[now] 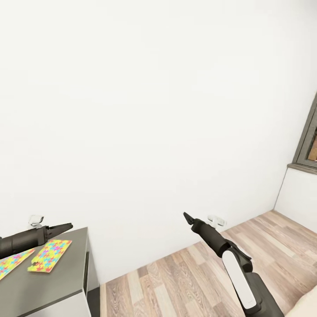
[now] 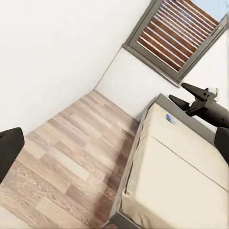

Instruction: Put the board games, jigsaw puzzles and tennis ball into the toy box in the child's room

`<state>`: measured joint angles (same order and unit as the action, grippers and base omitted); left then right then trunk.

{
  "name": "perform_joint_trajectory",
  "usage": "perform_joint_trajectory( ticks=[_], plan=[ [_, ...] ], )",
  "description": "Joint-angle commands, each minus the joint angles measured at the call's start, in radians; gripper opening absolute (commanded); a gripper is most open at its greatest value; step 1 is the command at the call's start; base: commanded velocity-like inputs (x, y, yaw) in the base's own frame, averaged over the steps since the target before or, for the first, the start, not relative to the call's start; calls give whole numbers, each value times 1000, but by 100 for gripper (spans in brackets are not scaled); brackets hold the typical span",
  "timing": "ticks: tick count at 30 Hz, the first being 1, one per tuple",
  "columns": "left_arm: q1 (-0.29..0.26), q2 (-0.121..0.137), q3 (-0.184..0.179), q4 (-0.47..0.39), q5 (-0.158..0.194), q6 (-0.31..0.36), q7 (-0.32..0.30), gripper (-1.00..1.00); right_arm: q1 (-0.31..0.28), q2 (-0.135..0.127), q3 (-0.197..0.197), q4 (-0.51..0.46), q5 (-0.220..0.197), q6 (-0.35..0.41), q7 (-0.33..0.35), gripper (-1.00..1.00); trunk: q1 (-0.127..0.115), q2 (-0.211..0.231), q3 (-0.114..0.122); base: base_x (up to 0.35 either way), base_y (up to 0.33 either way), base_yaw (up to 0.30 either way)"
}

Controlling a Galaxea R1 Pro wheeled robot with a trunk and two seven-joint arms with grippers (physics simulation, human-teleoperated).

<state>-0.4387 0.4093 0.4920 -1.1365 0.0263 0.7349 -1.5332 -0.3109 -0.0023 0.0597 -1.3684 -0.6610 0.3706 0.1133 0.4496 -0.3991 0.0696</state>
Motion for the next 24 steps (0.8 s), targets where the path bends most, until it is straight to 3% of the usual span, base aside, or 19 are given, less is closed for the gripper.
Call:
perform_joint_trajectory(
  ticks=[1, 24],
  plan=[
    [0, 1, 0, 0, 0, 11, -4, 100, 0, 0, 0, 0, -5, 4, 0, 100, 0, -1, -1, 0, 0, -224],
    [0, 1, 0, 0, 0, 10, -4, 100, 0, 4, 0, 0, -5, 4, 0, 100, 0, -1, -23, 0, 0, -231]
  ],
)
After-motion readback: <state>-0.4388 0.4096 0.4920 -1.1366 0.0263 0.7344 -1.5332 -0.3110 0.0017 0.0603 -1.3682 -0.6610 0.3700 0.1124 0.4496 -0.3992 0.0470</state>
